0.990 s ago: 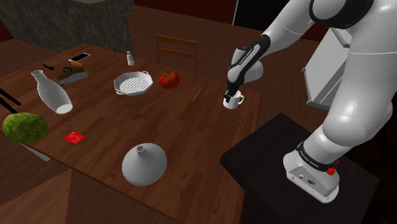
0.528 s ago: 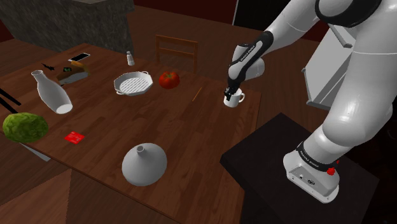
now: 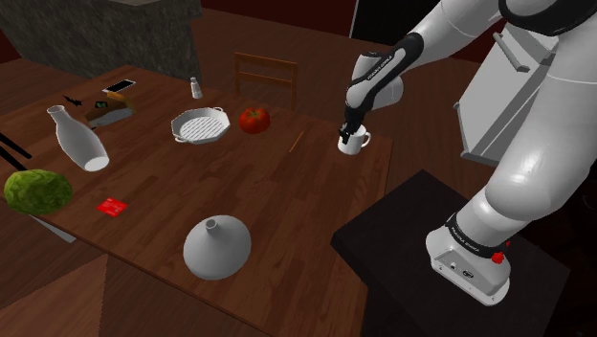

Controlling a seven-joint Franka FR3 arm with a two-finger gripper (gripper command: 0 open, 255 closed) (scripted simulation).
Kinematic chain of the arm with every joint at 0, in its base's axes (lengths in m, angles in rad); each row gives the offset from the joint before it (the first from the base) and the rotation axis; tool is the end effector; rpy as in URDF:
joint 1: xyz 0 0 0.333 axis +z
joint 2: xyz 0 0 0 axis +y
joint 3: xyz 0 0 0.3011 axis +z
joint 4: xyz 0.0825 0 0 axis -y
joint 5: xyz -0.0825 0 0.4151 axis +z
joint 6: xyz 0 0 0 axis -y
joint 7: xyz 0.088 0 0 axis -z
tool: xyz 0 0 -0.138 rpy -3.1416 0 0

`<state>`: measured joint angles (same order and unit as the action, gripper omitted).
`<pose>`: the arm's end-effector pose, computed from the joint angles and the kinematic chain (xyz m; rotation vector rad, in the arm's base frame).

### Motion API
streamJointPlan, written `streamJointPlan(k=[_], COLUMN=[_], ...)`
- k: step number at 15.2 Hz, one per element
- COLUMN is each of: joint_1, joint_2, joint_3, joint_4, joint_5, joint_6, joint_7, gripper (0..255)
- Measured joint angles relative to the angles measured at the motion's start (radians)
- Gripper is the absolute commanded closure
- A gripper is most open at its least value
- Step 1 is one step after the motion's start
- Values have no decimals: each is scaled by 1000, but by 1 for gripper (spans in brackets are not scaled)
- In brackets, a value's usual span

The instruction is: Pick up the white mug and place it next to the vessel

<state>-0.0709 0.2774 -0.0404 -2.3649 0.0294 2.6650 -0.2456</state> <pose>0.5207 -0.0600 0.1392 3.1352 0.1726 0.0364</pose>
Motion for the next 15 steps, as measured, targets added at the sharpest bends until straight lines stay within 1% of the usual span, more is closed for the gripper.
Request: streamJointPlan(k=[15], joint_1=[4], joint_2=[-173], joint_3=[-7], joint_4=[15], joint_5=[-17], joint_6=[-188], joint_7=[12], gripper=[255])
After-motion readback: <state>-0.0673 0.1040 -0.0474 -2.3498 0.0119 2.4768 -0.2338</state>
